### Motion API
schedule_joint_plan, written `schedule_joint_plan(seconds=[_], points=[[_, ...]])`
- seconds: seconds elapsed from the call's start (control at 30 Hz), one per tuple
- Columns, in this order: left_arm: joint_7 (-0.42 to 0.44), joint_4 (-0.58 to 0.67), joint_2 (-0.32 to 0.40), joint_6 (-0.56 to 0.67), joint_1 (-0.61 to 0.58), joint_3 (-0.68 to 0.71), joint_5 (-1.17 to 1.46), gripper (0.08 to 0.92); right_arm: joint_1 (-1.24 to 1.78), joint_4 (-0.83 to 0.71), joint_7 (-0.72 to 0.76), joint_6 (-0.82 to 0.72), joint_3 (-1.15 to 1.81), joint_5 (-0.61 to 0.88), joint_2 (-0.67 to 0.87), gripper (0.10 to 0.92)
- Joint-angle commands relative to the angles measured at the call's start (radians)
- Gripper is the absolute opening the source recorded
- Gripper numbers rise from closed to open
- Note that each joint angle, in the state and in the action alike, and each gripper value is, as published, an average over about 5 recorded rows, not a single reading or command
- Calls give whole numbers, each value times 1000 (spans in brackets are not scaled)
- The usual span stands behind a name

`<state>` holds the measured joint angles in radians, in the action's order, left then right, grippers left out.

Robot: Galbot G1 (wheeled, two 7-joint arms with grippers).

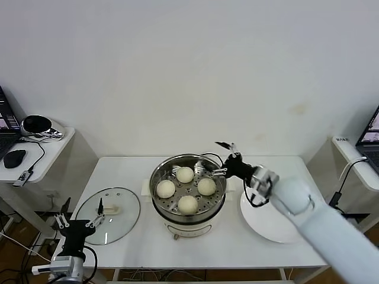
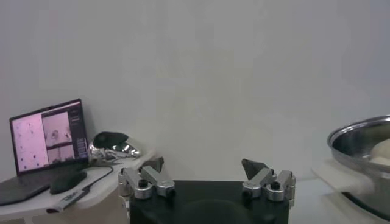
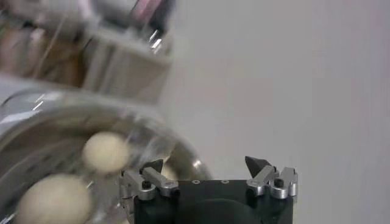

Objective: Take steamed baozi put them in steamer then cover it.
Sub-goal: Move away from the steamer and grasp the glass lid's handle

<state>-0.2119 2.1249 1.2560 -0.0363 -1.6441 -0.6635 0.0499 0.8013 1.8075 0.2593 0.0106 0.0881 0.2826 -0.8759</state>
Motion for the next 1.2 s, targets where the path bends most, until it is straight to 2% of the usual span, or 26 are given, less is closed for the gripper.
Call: schedule_joint_plan(seconds=[0.03, 0.33, 0.43, 0.57, 0.73, 1.2], points=[[-43, -79, -13, 0, -10, 48, -340, 823, 612, 73, -44, 330, 686, -212, -404, 823], [-58, -260, -168, 5, -28, -3, -847, 823, 773, 193, -149, 210, 863, -199, -502, 823], [-63, -357, -199, 40, 9, 6, -1016, 823, 784, 202, -205, 171, 909, -187, -519, 823], [-47, -486, -232, 72, 81, 47, -1095, 823, 791, 195, -241, 155, 942, -164, -530, 823], [-51, -589, -248, 105, 163, 80, -1155, 823, 806, 170, -248, 181, 952, -162, -559, 823], [-37, -718, -258, 117, 371, 146, -1220, 823, 789, 129, -254, 190, 954, -169, -579, 823]])
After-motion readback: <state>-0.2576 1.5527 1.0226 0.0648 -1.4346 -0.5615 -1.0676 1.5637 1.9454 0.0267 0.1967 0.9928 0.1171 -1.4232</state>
